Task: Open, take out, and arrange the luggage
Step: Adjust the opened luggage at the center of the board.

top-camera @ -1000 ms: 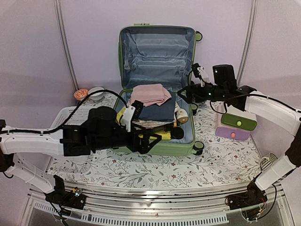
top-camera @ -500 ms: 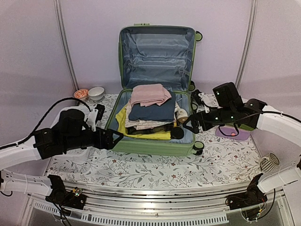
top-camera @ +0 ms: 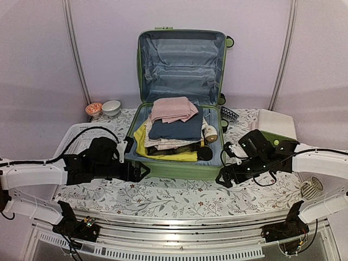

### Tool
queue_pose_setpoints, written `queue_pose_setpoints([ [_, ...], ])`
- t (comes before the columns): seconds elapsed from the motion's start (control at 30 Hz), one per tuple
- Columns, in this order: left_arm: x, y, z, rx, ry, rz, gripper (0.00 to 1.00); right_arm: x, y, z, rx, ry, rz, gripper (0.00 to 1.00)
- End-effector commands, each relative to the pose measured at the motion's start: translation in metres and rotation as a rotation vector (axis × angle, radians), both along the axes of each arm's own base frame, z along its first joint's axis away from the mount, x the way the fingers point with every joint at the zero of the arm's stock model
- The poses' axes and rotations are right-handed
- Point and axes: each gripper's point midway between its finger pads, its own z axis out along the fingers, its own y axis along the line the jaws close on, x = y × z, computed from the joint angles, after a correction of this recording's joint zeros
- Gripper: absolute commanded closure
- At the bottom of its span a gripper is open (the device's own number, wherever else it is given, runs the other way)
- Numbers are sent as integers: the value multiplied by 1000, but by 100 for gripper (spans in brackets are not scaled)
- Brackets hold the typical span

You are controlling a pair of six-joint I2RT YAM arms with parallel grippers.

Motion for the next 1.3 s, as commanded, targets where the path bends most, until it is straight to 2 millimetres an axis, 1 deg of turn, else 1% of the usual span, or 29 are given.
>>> queue_pose_setpoints([
  [0.0,16,-11,-4,-36,-15,2,8,22,7,-1,21,-68,-71,1],
  [0.17,27,-13,-13,-35,-19,24,7,48,24,-10,29,-86,-89,1],
  [0.27,35,-13,-18,-33,-20,29,7,66,29,-12,46,-93,-108,1],
  [0.33,43,-12,-22,-27,-16,37,7,79,27,-14,51,-95,-129,1],
  [0.47,60,-13,-28,-11,-26,53,7,97,17,-22,51,-95,-169,1],
  [0.6,75,-18,-28,-24,-49,60,7,113,5,-23,63,-100,-207,1],
  [0.7,83,-26,-32,-32,-50,41,7,124,-2,-19,82,-109,-224,1],
  [0.87,90,-44,-32,-57,-61,-18,6,143,-15,-16,79,-130,-258,1],
  [0.97,95,-48,-33,-62,-74,-25,6,151,-22,-13,77,-144,-273,1],
  [1.03,99,-50,-32,-60,-82,-24,6,154,-23,-13,79,-144,-275,1],
  [1.17,106,-56,-32,-51,-92,-35,6,157,-19,-11,85,-144,-255,1],
  [1.27,116,-56,-34,-30,-108,-36,6,164,-14,-9,95,-152,-245,1],
])
